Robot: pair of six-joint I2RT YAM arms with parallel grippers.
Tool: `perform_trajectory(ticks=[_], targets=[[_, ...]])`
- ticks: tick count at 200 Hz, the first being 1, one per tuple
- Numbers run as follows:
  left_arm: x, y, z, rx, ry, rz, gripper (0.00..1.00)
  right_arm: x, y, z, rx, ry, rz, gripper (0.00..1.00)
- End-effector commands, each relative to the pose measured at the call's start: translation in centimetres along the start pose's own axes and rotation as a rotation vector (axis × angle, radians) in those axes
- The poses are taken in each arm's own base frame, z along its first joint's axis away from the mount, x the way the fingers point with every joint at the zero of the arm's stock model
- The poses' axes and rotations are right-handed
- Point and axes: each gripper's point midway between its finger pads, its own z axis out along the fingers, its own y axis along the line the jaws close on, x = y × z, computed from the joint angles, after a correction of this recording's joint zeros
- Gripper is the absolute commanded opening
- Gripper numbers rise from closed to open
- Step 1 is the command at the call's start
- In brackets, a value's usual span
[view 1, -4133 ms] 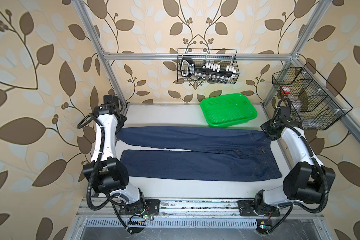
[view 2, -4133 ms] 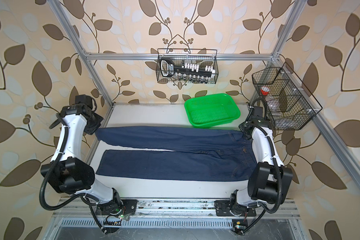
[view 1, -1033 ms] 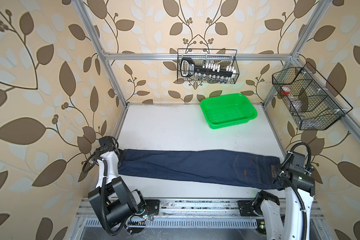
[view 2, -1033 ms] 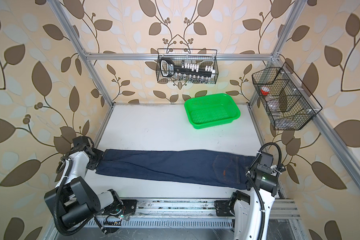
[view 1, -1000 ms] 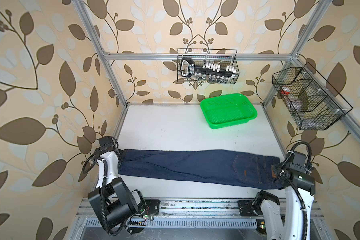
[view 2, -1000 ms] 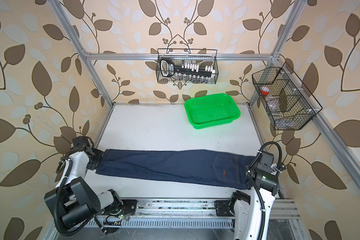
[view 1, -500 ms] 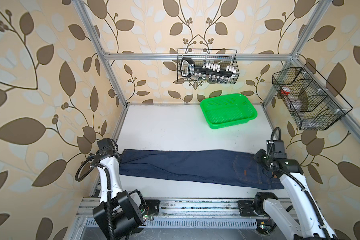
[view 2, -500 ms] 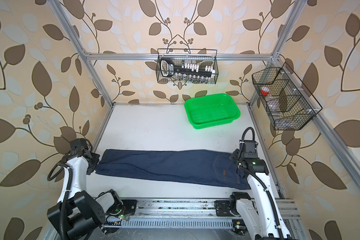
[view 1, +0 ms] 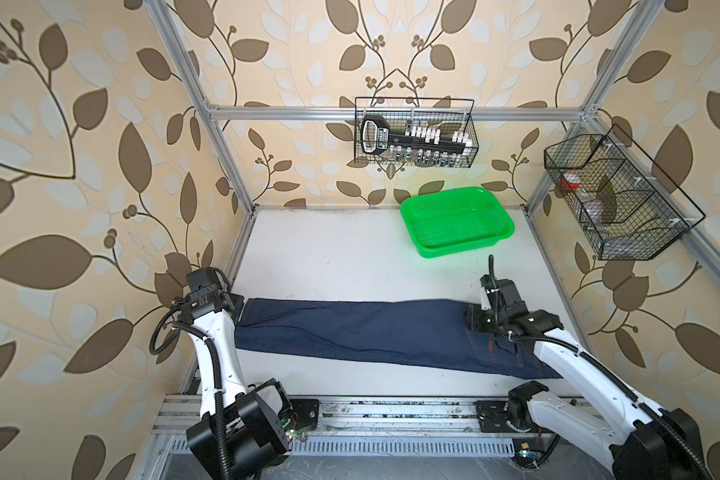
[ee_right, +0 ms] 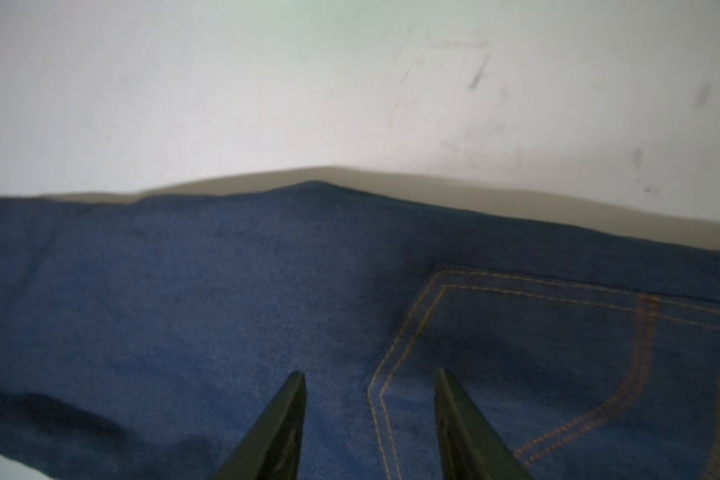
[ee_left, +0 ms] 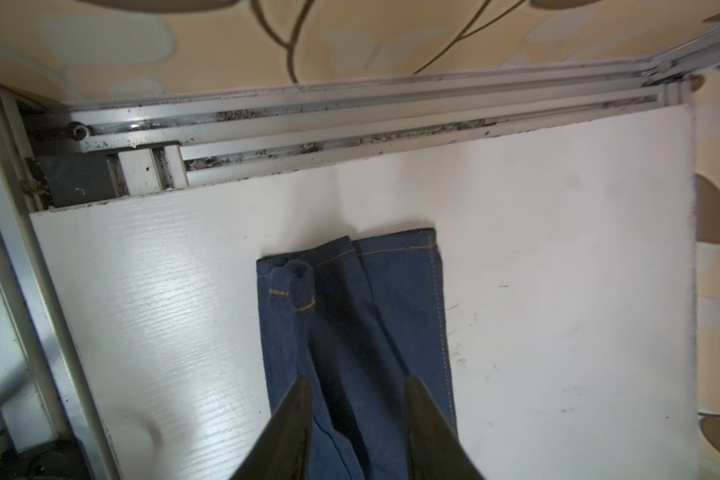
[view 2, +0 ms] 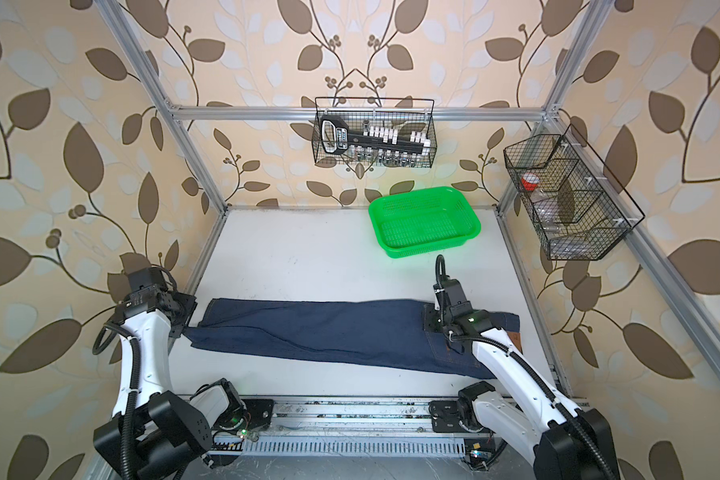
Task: Fold and stack the trousers
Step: 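Press the right gripper near the pocket while the left lowers onto the hem end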
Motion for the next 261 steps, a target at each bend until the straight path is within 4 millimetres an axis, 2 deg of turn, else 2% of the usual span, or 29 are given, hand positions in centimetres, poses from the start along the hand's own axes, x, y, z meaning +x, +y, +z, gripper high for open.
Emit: perform_trajectory(ticks=[1,24,58,96,117,134,137,155,176,222,261], targets=[[-1.2,-2.1,-1.3,0.085,-0.023,-0.016,0.49,0.0,2.1,1.0,-0.066,-0.006,-0.113,0.51],[1.0,-5.7,0.6,0.242,0.105,-0.026,0.49,0.1,4.3,1.8,-0.109,0.022,-0.183,0.51],[5.9,-8.0,3.5,0.230,0.249,0.125,0.50,1.0,5.3,3.5,-0.112,0.059,-0.223,0.51],[10.3,-7.1,6.5,0.132,0.382,0.218,0.50,1.9,5.7,5.0,-0.086,0.103,-0.214,0.51],[12.6,-5.5,7.6,0.063,0.454,0.266,0.49,1.5,5.5,5.2,-0.057,0.109,-0.176,0.51],[13.8,-4.2,8.3,0.028,0.496,0.288,0.47,2.2,4.8,5.8,-0.018,0.136,-0.143,0.51],[14.2,-3.7,8.9,0.001,0.515,0.294,0.47,2.4,4.6,5.9,-0.007,0.141,-0.137,0.51],[14.8,-2.5,9.7,-0.050,0.546,0.320,0.46,3.1,3.2,6.5,0.060,0.172,-0.107,0.52],[15.3,-2.5,10.2,-0.057,0.577,0.342,0.45,3.3,0.9,6.9,0.143,0.198,-0.048,0.52],[14.8,-5.5,9.5,-0.001,0.589,0.420,0.48,2.0,-3.3,7.7,0.245,0.206,0.052,0.53],[12.4,-7.5,7.3,0.002,0.520,0.514,0.56,-0.2,-3.7,8.1,0.239,0.187,0.063,0.53]])
